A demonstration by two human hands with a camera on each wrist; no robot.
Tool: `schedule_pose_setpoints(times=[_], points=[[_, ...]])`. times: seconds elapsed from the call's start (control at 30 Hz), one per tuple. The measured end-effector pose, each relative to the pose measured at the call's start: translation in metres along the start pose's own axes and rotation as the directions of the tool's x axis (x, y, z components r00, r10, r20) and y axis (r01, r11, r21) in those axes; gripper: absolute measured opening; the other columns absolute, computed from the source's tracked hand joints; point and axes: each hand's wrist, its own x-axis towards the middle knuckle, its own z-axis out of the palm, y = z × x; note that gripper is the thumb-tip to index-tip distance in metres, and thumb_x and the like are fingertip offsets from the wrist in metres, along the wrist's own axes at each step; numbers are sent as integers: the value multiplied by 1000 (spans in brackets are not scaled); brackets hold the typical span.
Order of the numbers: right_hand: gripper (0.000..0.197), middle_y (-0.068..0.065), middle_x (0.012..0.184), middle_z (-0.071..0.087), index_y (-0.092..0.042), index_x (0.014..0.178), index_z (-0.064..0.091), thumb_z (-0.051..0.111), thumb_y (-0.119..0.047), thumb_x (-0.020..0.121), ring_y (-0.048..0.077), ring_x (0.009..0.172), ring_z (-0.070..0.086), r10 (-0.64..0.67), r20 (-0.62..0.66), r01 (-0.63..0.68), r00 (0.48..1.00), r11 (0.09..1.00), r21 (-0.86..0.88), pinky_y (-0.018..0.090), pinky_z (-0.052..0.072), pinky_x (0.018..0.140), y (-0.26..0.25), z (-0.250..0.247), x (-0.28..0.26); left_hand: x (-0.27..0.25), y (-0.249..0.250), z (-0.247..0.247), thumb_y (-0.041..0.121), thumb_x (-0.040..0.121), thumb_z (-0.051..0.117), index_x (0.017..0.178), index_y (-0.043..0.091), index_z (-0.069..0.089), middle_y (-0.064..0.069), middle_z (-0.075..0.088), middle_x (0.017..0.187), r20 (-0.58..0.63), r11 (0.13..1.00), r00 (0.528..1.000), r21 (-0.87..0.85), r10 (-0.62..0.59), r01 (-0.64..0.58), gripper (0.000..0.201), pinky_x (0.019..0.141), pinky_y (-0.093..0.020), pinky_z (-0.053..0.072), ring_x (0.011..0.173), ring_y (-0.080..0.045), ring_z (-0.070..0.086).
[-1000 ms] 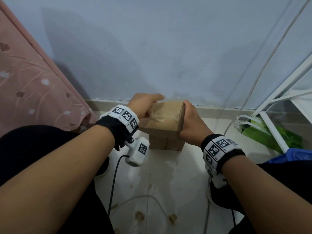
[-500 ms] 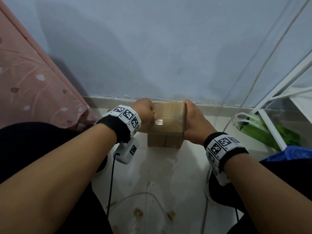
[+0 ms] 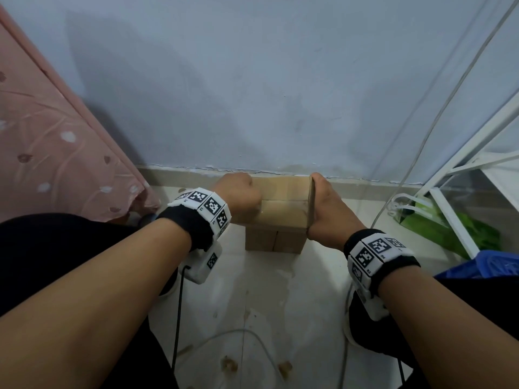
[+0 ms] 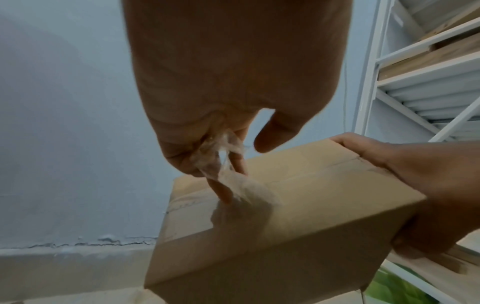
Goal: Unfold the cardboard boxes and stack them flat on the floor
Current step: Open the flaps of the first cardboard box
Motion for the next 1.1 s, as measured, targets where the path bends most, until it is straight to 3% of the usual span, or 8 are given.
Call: schedule_pose_setpoints(times=[0.1, 0.17, 0.4, 0.63, 0.8, 0.9, 1.0, 1.1], points=[[93, 0, 134, 43, -23, 142, 26, 69, -5, 62, 25, 116, 49, -5, 6, 5, 1000, 1000, 5, 48, 56, 78, 2, 0, 0, -2, 1, 0, 39, 82, 70, 77, 16, 57, -1, 61, 80, 15, 1000, 1000, -11, 18, -18, 27, 60, -27, 41, 75, -19, 58], [89, 0, 130, 45, -22, 140, 28, 68, -3, 62, 26, 114, 50, -18, -9, 18, 1000, 1000, 16, 45, 55, 75, 3, 2, 1, -5, 0, 1, 34, 79, 80, 77, 18, 55, 0, 60, 80, 6, 999, 999, -6, 38, -38, 29, 57, -26, 40, 73, -18, 57], [72, -3, 107, 46, -27, 116, 33, 71, 1, 62, 23, 93, 51, -14, -45, 18, 999, 997, 75, 31, 41, 61, 10, 1, 3, -1, -5, 2, 6, 81, 53, 91, 22, 55, 3, 56, 92, -54, 997, 997, -60, 47, -50, 19, 58, -23, 36, 82, -18, 53], [76, -2, 113, 48, -27, 121, 33, 74, -5, 62, 26, 100, 54, -23, -56, 27, 998, 997, 66, 46, 56, 69, 9, 2, 5, 5, -7, 2, 3, 85, 47, 99, 13, 61, -4, 62, 101, -89, 986, 995, -153, 46, -60, 23, 77, -29, 45, 95, -26, 59], [88, -1, 114, 49, -29, 130, 26, 78, -9, 62, 26, 101, 54, -1, -58, 5, 998, 998, 67, 50, 58, 70, 10, 2, 1, 10, -10, -4, 2, 88, 48, 84, 18, 68, -5, 69, 106, -227, 951, 973, -307, -46, -27, 26, 93, -32, 52, 101, -27, 65], [88, 0, 114, 49, -30, 130, 27, 81, -10, 63, 24, 100, 56, -20, -76, 29, 997, 992, 120, 49, 57, 77, 10, 1, 2, 11, -10, -6, 8, 90, 52, 104, 13, 66, -7, 64, 115, -270, 967, 958, -252, -93, 23, 21, 91, -32, 48, 106, -28, 60], [94, 0, 119, 47, -31, 134, 26, 85, -9, 64, 20, 100, 57, -30, -84, 44, 996, 985, 169, 44, 58, 82, 15, 0, 2, 10, -13, -11, 21, 88, 60, 127, 10, 51, -14, 47, 133, -181, 965, 962, -202, -207, 169, 42, 96, -39, 48, 120, -34, 52], [106, 0, 129, 43, -31, 145, 17, 84, -11, 65, 21, 104, 58, -13, -50, 22, 999, 984, 178, 45, 58, 84, 22, 2, 0, 9, -17, -14, 34, 82, 67, 123, 8, 51, -11, 57, 125, -59, 926, 959, -284, -277, 250, 52, 81, -36, 53, 109, -29, 59]])
